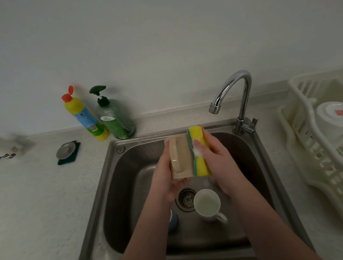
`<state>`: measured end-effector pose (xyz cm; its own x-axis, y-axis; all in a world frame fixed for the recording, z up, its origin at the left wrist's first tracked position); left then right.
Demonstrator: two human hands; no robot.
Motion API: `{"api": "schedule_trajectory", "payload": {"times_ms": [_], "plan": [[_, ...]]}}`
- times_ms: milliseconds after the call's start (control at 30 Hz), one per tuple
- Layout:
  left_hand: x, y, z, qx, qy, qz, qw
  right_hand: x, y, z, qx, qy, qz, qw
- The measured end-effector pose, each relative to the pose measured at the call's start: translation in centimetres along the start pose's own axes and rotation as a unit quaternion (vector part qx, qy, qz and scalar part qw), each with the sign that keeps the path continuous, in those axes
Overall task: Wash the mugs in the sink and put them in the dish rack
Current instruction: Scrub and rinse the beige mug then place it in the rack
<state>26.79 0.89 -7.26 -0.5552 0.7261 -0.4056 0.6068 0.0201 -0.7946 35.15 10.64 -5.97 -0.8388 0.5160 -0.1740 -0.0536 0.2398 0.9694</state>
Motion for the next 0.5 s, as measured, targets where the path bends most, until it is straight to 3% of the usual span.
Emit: {"api": "schedule_trajectory", "payload": {"times_ms": [167, 433, 500], "plan": [[-0.4, 0.3, 0.2, -0.068, -0.002, 0.02, 0.998, -0.3, -0.4, -0.1, 0.092, 0.01, -0.035, 0.995], [-0.6, -0.6, -0.4, -0.043, -0.001, 0.03, 0.999, -0.1, 1.3, -0.7, -0.129, -0.006, 0.058, 0.99], [-0.7, -0.7, -0.6, -0.03, -0.006, 0.027, 0.999, 0.0, 1.1, -0.5, -0.112, -0.012, 0.055, 0.992]]}}
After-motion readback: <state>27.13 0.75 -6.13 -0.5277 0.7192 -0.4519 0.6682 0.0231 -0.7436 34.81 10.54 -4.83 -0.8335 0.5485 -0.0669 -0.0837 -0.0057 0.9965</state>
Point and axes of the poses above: each hand's wrist, its own x-axis towards the middle knuckle, its own z-axis out of the back of the hand, y = z × x, the point moved 2 cm from there along x, towards the middle knuckle, and after that the axes turned 8 degrees about y, right-handed, at the moved point
